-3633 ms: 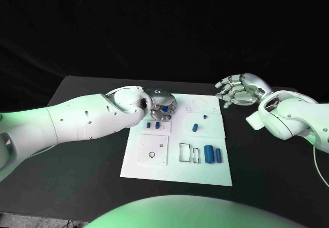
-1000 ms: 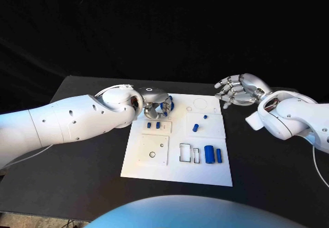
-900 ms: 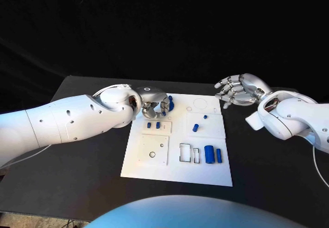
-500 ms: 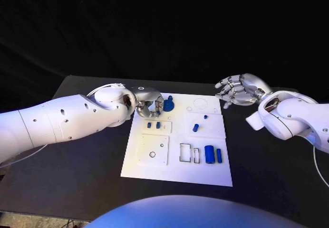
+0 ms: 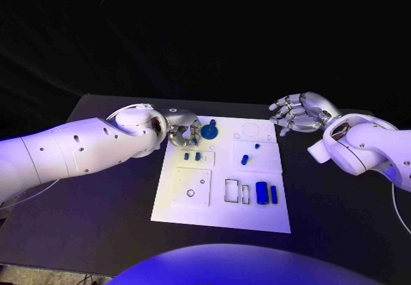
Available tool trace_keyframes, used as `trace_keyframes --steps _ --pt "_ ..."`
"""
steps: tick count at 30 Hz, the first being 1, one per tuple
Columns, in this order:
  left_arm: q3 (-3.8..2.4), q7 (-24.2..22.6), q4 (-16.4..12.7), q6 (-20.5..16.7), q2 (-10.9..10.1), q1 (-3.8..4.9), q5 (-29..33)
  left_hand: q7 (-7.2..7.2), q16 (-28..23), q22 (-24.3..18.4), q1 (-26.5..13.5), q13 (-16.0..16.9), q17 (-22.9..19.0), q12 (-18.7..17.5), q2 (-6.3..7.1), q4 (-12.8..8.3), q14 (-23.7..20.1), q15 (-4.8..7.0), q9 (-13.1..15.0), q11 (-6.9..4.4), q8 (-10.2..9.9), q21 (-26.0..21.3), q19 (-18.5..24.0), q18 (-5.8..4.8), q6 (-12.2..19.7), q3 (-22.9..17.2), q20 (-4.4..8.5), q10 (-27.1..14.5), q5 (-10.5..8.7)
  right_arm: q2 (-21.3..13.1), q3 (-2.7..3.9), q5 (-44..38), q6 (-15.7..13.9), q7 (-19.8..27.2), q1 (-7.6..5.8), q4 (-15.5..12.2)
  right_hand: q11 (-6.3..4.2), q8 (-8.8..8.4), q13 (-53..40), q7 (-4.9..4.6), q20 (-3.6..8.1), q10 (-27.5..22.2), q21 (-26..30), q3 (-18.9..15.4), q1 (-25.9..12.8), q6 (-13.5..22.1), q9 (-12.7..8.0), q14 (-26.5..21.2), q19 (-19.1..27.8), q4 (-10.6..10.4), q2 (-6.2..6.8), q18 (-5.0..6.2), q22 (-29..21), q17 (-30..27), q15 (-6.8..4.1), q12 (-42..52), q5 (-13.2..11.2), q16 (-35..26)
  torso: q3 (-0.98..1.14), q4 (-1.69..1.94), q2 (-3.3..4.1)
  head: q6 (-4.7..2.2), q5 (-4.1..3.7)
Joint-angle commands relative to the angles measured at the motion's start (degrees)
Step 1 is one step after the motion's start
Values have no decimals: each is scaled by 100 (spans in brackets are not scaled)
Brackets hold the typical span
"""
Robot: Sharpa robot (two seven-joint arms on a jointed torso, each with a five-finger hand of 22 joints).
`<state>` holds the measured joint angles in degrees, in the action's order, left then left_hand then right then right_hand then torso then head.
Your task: Assemble the parts on the task board
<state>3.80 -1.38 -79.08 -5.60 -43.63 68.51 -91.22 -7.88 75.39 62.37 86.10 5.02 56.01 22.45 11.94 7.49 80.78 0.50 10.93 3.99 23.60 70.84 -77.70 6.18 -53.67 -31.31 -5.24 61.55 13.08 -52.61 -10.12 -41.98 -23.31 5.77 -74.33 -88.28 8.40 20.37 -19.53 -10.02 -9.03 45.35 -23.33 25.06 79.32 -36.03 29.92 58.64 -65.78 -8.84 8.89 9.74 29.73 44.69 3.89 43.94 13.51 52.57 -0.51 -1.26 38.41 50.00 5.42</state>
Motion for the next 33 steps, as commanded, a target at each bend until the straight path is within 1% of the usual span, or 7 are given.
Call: trace_keyframes --steps 1,6,12,24,33 --pt "-5 10 -13 113 1 0 66 -6 34 -5 -46 9 -7 -31 5 -15 23 -12 7 5 -17 30 -26 -33 -17 -20 -29 33 -37 11 0 -15 75 36 3 3 2 28 6 -315 2 50 32 -17 -36 8 -5 47 -30 -2 10 60 -5 -5 -12 7 28 -12 5 2 -2 0 4" --pt "-4 17 -28 140 -12 0 79 -7 33 -12 -54 11 -9 -33 5 -13 22 -13 8 6 -17 26 -23 -31 -24 -21 -30 38 -43 15 0 -15 74 37 4 9 2 28 6 -315 2 50 32 -17 -36 8 -5 47 -30 -2 10 60 -5 -5 -12 7 28 -12 7 3 0 0 14" --pt "-4 29 -64 220 -26 0 99 -5 36 -8 -70 14 -6 -37 3 -10 23 -14 12 5 -18 28 -22 -31 -39 -22 -32 52 -63 21 0 -14 74 39 9 15 0 32 21 -314 3 50 38 -16 -33 10 -10 49 -36 5 9 61 -12 -9 -14 12 29 -12 -2 -2 -5 0 16" --pt "-4 -8 -84 259 -29 0 172 10 21 -55 -82 16 -46 -62 3 -21 10 -11 15 -3 -31 -5 5 -20 -54 -35 -35 59 -88 26 0 -14 73 38 14 17 0 32 21 -314 3 50 38 -16 -33 10 -10 49 -36 5 9 61 -12 -9 -14 12 29 -12 -2 2 -3 0 35" --pt "-4 139 -91 208 -17 0 158 6 18 -48 -105 17 -54 -76 -2 -11 6 -10 16 -2 -40 -1 6 -21 -57 -38 -35 62 -99 31 0 -14 93 32 15 20 0 32 21 -314 3 50 38 -16 -33 10 -10 49 -36 5 9 61 -12 -9 -14 12 29 -12 -1 -5 -2 0 19"
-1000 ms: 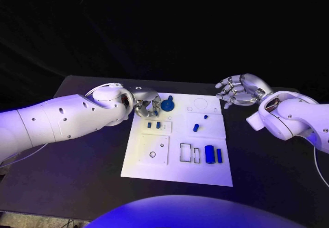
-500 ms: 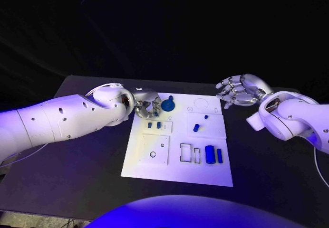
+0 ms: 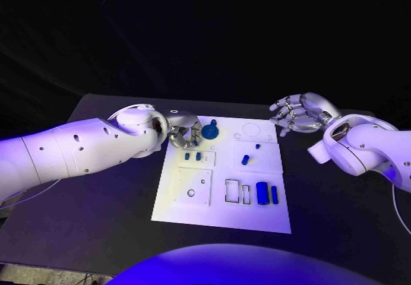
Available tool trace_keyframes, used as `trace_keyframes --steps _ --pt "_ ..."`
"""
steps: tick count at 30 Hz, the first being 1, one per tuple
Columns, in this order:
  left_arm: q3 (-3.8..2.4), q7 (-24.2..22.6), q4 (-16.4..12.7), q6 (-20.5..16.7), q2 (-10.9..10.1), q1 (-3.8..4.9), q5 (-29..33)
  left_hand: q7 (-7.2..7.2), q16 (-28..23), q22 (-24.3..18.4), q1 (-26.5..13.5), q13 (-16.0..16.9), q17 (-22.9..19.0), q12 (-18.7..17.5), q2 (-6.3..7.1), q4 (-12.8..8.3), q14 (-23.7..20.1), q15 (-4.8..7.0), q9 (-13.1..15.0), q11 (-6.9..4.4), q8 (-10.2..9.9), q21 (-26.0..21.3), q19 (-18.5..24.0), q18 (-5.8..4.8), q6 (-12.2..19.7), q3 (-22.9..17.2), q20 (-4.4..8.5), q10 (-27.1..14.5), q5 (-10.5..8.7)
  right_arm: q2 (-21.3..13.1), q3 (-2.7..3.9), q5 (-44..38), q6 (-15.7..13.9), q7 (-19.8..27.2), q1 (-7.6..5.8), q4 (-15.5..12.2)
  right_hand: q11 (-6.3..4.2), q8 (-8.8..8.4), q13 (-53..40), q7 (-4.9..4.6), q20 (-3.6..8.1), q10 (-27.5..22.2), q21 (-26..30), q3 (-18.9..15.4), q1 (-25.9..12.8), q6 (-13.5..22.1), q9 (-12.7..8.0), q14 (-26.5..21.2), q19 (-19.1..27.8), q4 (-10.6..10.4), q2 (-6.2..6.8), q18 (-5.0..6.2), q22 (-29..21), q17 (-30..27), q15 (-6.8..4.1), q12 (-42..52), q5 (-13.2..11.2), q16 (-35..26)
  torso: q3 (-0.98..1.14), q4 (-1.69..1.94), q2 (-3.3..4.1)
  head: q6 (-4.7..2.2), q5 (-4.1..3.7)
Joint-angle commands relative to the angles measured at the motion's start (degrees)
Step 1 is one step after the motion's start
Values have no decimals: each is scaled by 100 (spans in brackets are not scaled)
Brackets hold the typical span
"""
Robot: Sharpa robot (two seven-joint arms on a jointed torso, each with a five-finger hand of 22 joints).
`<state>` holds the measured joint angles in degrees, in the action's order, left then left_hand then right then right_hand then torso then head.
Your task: Assemble the parts on the task board
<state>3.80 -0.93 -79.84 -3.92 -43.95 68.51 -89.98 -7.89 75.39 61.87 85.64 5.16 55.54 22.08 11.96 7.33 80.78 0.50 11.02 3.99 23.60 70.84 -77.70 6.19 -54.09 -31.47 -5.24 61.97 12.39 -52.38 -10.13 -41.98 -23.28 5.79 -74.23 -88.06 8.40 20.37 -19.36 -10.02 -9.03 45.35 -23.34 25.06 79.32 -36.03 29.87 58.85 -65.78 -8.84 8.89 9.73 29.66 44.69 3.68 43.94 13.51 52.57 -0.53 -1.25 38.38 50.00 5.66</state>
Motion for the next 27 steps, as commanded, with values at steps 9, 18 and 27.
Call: trace_keyframes --steps 9,18,27 --pt "-3 232 -30 124 37 1 11 7 21 32 -89 6 -6 -48 -1 14 6 -9 11 -3 -47 20 -6 -28 -25 -17 -36 36 -58 1 0 -15 114 11 5 -13 1 35 16 -314 4 49 44 -18 -33 13 -9 28 -40 9 11 61 -10 -13 7 15 28 -13 8 -13 4 0 -6" --pt "-2 298 -21 223 68 1 -8 9 9 15 -99 7 -37 -51 -3 18 -3 -8 13 -5 -46 9 3 -24 -33 -15 -36 42 -65 -9 0 -15 120 4 5 -21 1 35 16 -314 4 49 44 -18 -33 13 -9 28 -40 9 11 61 -10 -13 7 15 28 -13 4 -5 2 0 -30" --pt "-1 290 -13 266 72 1 -11 14 4 9 -105 9 -48 -53 -5 19 -7 -7 15 -8 -45 4 7 -23 -41 -14 -36 48 -69 -3 0 -15 121 4 5 -15 1 35 16 -314 4 49 44 -18 -33 13 -9 28 -40 9 11 61 -10 -13 7 15 28 -13 3 0 4 0 -37"
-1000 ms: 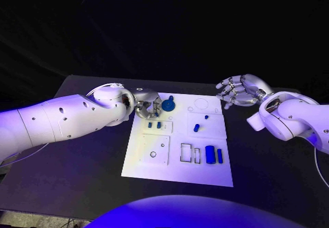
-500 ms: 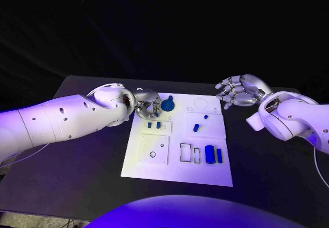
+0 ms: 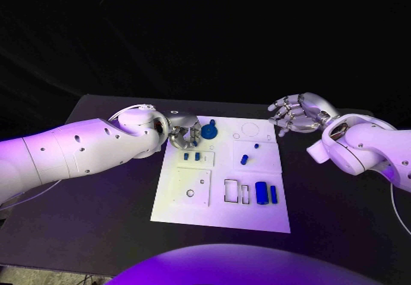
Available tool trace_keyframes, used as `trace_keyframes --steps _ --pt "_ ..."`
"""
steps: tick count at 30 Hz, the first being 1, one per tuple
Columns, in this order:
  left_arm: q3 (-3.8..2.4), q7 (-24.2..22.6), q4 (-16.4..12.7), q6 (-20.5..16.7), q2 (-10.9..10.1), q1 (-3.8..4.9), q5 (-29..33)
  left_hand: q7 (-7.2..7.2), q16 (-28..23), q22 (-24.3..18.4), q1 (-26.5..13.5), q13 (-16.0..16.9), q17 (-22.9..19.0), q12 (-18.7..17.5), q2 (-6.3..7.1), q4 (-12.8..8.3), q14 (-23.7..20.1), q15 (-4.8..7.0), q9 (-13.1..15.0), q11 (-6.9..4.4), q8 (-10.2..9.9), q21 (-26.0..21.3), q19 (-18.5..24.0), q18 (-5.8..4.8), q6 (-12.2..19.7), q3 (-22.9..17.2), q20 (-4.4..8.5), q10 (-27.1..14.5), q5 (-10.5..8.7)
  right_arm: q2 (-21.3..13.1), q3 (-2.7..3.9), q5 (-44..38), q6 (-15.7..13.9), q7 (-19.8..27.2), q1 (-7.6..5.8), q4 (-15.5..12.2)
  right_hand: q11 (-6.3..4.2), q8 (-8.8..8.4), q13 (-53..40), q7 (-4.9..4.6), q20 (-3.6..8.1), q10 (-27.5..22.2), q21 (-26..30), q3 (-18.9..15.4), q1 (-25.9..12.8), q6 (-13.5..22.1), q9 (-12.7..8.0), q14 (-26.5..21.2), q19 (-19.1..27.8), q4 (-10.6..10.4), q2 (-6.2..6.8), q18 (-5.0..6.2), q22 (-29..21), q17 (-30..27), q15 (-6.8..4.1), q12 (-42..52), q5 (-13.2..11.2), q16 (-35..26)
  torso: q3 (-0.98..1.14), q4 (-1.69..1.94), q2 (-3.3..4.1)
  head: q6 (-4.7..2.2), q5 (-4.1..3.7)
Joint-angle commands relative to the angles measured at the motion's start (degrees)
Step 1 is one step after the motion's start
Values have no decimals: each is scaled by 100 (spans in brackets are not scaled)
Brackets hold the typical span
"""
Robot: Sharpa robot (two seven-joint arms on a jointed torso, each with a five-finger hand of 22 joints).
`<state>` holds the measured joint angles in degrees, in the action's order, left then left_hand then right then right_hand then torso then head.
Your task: Assemble the parts on the task board
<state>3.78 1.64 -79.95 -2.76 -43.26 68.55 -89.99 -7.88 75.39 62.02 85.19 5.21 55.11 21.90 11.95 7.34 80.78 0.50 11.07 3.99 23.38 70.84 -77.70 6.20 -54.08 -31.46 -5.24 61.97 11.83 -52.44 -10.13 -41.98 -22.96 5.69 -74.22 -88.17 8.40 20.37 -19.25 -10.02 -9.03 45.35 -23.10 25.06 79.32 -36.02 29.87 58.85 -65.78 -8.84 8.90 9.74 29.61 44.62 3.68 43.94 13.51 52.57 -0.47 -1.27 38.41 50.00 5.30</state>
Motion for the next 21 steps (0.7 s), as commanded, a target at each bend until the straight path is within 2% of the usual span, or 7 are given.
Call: trace_keyframes --steps 1,5,14,21 --pt "2 28 1 151 3 -2 -9 19 1 -13 -70 6 -11 -40 -3 21 -11 -4 13 -12 -21 -1 12 -21 -53 -12 -35 52 -19 3 0 -15 90 14 4 -3 1 35 5 -313 4 49 20 -18 -34 13 -9 28 -40 9 11 61 -5 -5 6 15 28 -13 -4 3 2 0 -1" --pt "2 9 10 121 4 -2 -4 20 -4 -24 -90 5 -23 -55 4 27 -18 -4 16 -10 -25 -10 19 -19 -60 -6 -34 44 -24 5 0 -15 89 15 4 -1 1 35 5 -313 4 49 20 -18 -34 13 -9 28 -40 9 11 61 -5 -5 6 15 28 -13 -3 6 -2 0 -3" --pt "2 -25 14 36 -2 -2 34 -17 -67 -154 -292 -51 -189 -315 162 109 -88 -71 -68 79 -298 -112 97 4 228 -3 -84 -147 -26 6 0 -15 80 20 4 1 2 37 22 -315 3 46 29 -23 -45 21 -15 26 -43 6 13 59 -13 -10 9 18 27 -15 -5 4 -7 0 -17" --pt "2 -22 15 -8 -14 -2 48 -31 -93 -244 -366 -89 -265 -466 237 151 -129 -122 -90 143 -387 -185 147 21 300 19 -129 -297 -20 7 0 -15 75 25 4 3 2 37 22 -315 3 46 29 -23 -45 21 -15 26 -43 6 13 59 -13 -10 9 18 27 -15 -7 4 -5 0 -11"
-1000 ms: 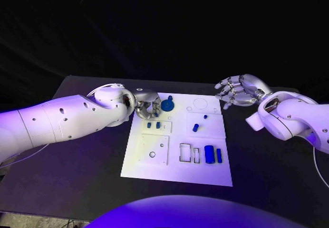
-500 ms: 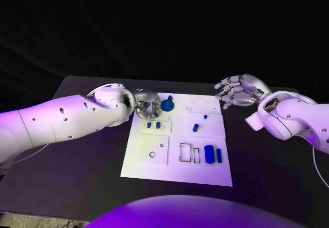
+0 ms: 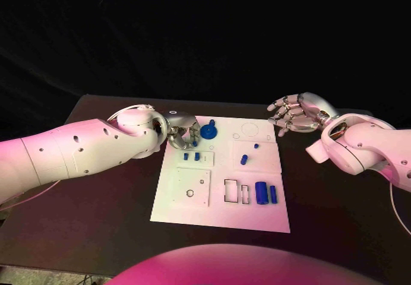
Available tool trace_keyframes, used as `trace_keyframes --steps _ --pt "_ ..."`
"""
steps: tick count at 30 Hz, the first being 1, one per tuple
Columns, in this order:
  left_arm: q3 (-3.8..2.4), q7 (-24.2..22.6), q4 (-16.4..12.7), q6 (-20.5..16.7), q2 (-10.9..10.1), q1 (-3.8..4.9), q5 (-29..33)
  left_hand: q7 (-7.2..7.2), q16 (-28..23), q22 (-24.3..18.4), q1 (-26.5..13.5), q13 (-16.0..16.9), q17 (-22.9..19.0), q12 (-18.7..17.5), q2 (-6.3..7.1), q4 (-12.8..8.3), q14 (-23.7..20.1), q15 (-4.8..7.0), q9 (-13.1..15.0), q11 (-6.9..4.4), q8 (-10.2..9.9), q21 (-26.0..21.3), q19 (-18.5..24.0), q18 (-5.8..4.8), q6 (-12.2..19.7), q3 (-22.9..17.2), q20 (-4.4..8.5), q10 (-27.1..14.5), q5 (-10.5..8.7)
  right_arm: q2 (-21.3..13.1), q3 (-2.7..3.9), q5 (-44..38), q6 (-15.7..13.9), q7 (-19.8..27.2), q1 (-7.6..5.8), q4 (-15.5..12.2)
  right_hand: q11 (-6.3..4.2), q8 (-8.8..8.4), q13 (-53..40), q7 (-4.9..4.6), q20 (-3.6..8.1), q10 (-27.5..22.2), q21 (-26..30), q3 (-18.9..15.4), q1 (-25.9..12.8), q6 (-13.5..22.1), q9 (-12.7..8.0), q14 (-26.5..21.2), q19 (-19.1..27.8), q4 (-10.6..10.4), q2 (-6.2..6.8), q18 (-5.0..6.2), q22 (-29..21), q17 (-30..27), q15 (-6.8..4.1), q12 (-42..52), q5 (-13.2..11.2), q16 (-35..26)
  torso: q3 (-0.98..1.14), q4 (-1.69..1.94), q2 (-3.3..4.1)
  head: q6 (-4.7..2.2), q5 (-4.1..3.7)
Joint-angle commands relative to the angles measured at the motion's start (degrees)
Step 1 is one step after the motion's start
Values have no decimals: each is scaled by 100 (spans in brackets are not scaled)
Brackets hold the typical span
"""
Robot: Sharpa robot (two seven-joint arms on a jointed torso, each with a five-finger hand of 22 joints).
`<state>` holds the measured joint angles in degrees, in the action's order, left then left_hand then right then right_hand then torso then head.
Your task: Assemble the parts on the task board
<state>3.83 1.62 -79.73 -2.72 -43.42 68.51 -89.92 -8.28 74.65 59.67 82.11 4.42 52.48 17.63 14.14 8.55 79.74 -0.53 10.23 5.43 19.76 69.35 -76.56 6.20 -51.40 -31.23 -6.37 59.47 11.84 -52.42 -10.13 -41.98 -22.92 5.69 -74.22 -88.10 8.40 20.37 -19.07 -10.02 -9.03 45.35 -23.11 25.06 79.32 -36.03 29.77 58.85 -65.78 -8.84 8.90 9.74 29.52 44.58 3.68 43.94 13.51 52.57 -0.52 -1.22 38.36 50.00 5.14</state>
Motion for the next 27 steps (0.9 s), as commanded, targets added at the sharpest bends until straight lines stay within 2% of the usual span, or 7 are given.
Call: trace_keyframes --steps 1,11,19,22,24,26,27 --pt "-3 -18 -7 -16 0 2 42 7 -21 -10 -58 -10 -7 -43 22 31 -27 -21 -9 1 -33 -38 34 22 42 -3 -18 -53 -19 4 0 -16 71 25 4 -3 3 37 5 -315 3 46 30 -23 -45 21 -5 26 -43 6 12 59 -5 -5 9 18 27 -15 -2 -2 0 0 7" --pt "-3 7 3 -34 -22 2 45 10 -51 -62 -72 -11 -83 -69 49 37 -60 -37 -17 21 -65 -77 61 33 73 18 -31 -104 -17 -4 0 -16 64 24 4 0 3 36 14 -316 3 42 35 -23 -41 28 -9 23 -44 13 14 59 -9 -8 9 20 28 -17 -4 4 2 0 5" --pt "-10 -27 -34 -92 -161 1 240 79 -176 -388 -107 -26 -428 -164 106 99 -230 -126 -132 118 -367 -332 233 99 493 294 -107 -560 -3 -7 0 -120 118 -42 4 48 23 54 130 -332 12 -88 31 -12 4 33 -25 49 -86 79 42 59 -14 -20 11 -101 17 -11 -9 -4 1 0 -8" --pt "-48 -108 -28 -231 -225 1 575 31 -176 -515 -50 -23 -493 -118 38 174 -256 -143 -154 146 -434 -434 281 118 588 652 -133 -754 14 -8 0 -258 185 -71 4 73 2 97 317 -302 55 -32 -123 15 40 -50 -54 317 -316 157 33 69 61 6 -35 -286 -31 151 -10 -4 -2 0 -17" --pt "-88 -229 -8 -425 -297 3 1079 6 -265 -797 58 -30 -734 -55 -72 283 -359 -167 -154 179 -438 -655 407 181 561 986 -123 -908 29 -8 0 -415 273 -100 5 99 -39 122 506 -264 103 75 -296 59 26 -198 -102 669 -502 190 44 68 160 253 -81 -513 -119 478 -8 -5 -8 0 -26" --pt "-127 -409 11 -661 -374 4 1685 -115 -695 -1555 227 -35 -1597 33 -186 444 -791 -195 -152 197 -425 -1274 784 311 490 1328 -118 -1074 51 -5 0 -608 368 -111 5 130 -85 110 754 -221 156 281 -500 172 22 -407 -192 1143 -691 221 66 63 284 684 -140 -860 -192 926 -3 -6 -12 0 -54" --pt "-138 -494 16 -755 -407 5 1923 -231 -672 -1549 300 -17 -1571 128 -263 504 -772 -190 -145 191 -400 -1279 755 306 427 1336 -113 -1011 64 -4 0 -700 417 -108 5 145 -103 100 851 -196 180 380 -576 246 36 -510 -239 1322 -762 238 66 67 332 849 -165 -1012 -190 1086 1 -6 -14 0 -79"
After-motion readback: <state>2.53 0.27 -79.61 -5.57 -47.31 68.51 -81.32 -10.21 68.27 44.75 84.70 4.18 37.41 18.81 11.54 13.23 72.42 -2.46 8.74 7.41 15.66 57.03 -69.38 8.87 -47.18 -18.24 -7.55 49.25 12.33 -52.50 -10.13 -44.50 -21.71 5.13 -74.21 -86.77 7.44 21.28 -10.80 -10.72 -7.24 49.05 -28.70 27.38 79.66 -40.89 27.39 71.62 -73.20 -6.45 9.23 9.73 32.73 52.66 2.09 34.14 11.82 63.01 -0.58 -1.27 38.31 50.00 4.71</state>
